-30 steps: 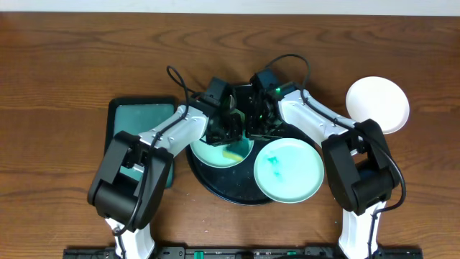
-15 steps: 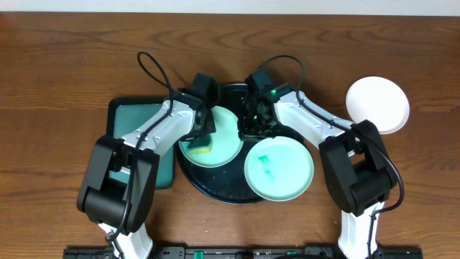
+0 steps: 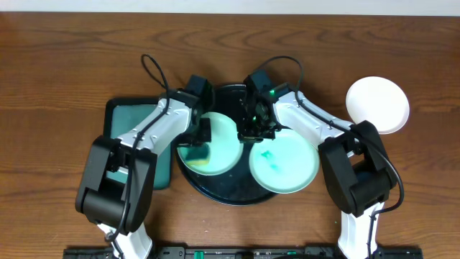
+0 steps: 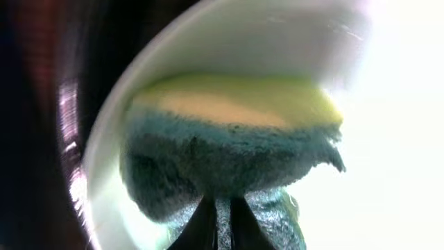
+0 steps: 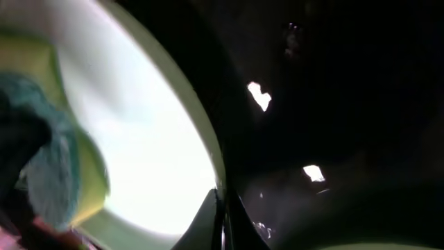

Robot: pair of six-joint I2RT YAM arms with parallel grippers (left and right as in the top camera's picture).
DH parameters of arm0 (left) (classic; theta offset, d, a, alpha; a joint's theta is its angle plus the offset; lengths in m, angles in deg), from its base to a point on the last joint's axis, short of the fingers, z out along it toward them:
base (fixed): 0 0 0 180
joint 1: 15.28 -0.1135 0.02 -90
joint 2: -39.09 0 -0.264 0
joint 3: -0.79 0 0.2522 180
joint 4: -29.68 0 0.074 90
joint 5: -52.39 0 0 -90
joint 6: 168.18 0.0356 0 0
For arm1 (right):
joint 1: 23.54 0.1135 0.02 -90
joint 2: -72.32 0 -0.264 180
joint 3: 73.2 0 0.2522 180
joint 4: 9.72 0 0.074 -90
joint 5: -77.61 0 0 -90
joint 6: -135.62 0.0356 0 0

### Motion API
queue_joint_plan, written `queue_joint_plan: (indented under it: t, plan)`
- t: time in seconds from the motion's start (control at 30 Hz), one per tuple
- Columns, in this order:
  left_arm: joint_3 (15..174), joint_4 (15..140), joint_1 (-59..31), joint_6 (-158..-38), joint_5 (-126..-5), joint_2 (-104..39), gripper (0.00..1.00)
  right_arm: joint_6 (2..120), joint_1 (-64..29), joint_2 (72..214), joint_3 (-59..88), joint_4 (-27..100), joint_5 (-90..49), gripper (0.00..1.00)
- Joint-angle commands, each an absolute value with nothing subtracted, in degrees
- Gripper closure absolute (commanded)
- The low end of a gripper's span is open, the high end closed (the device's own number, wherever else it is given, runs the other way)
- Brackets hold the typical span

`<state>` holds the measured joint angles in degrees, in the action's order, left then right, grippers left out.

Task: Clean dirty plates on tray and stack at the side
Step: 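Scrub the pale-green plate with the sponge while the right gripper holds it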

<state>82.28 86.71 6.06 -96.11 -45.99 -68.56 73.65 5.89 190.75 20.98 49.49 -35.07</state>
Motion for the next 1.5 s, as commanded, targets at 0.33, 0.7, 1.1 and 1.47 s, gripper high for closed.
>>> queue_joint_plan:
  t: [0.33, 0.7, 1.1, 1.47]
  plan:
    - [79.7, 77.1, 14.5, -93.6, -75.2, -67.6, 0.93, 73.2, 5.2, 190.8, 20.2, 49.9, -31.2, 0.99]
    - [86.0, 86.0, 6.1, -98.3, -54.8, -57.5, 0.93, 73.2, 5.2, 190.8, 20.2, 49.9, -31.2, 0.99]
    - [87.8, 96.8, -6.8, -99.3, -40.1, -46.7, 0.93, 73.2, 5.2, 190.8, 20.2, 49.9, -31.2, 0.99]
    - [86.8, 94.5, -5.8, -90.6, -51.5, -48.2, 0.4, 73.2, 5.2, 190.8, 20.2, 48.9, -31.3, 0.99]
